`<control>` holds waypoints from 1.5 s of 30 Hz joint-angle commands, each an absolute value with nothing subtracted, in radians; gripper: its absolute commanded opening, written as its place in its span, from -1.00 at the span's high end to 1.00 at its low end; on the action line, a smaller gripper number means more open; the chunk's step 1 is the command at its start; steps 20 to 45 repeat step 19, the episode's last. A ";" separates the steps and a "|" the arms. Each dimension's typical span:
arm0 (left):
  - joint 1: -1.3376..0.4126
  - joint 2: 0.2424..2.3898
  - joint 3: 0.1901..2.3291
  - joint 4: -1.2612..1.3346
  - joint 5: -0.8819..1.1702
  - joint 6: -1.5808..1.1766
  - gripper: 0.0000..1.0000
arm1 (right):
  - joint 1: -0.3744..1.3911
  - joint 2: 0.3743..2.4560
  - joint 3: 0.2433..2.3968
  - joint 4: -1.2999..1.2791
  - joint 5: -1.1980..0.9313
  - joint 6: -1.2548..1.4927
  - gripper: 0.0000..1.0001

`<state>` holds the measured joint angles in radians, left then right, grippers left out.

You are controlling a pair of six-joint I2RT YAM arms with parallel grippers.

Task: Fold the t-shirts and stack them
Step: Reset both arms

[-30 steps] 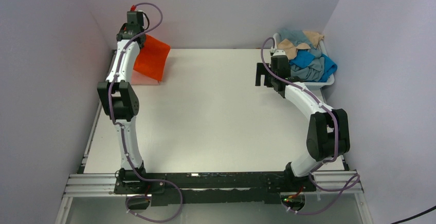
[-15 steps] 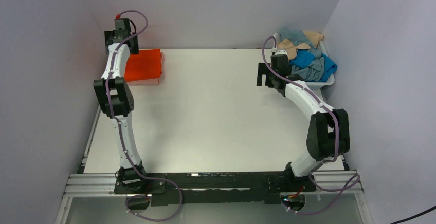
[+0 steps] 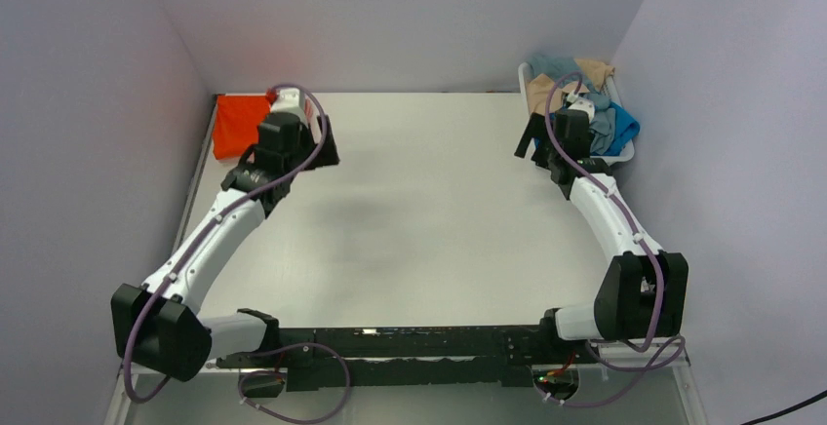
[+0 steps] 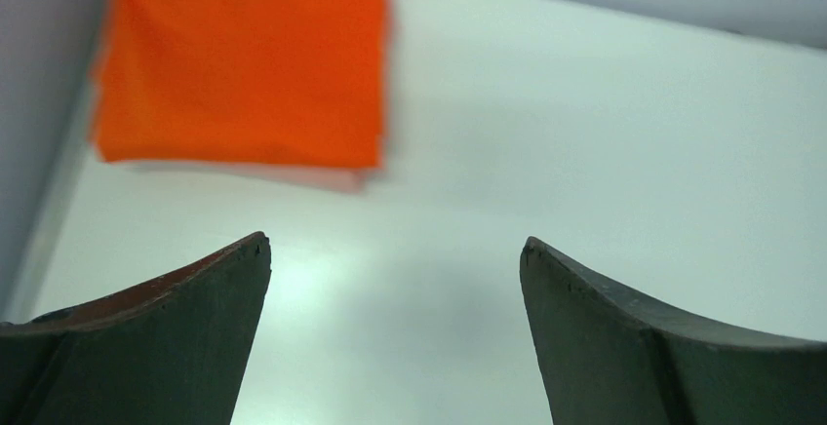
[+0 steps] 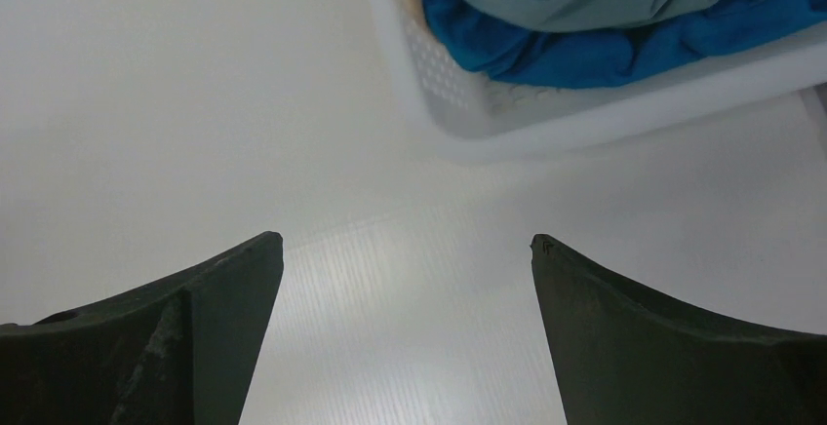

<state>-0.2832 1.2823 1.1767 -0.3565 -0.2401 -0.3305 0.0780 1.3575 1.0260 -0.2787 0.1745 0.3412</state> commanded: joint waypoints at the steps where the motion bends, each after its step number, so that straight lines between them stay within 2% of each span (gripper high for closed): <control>1: -0.352 1.156 0.973 -0.243 -0.165 -0.469 -0.99 | 0.028 1.399 1.133 -0.189 0.137 0.333 -1.00; 6: -0.389 1.065 0.827 -0.242 -0.145 -0.511 -0.99 | 0.005 1.520 1.306 -0.224 0.089 0.300 -1.00; 10: -0.389 1.039 0.840 -0.311 -0.170 -0.527 -0.99 | 0.005 1.471 1.224 -0.129 -0.023 0.297 -1.00; 19: -0.388 1.030 0.895 -0.424 -0.236 -0.549 -0.99 | 0.005 1.418 1.136 -0.088 -0.086 0.302 -1.00; 45: -0.388 1.030 0.895 -0.424 -0.236 -0.549 -0.99 | 0.005 1.418 1.136 -0.088 -0.086 0.302 -1.00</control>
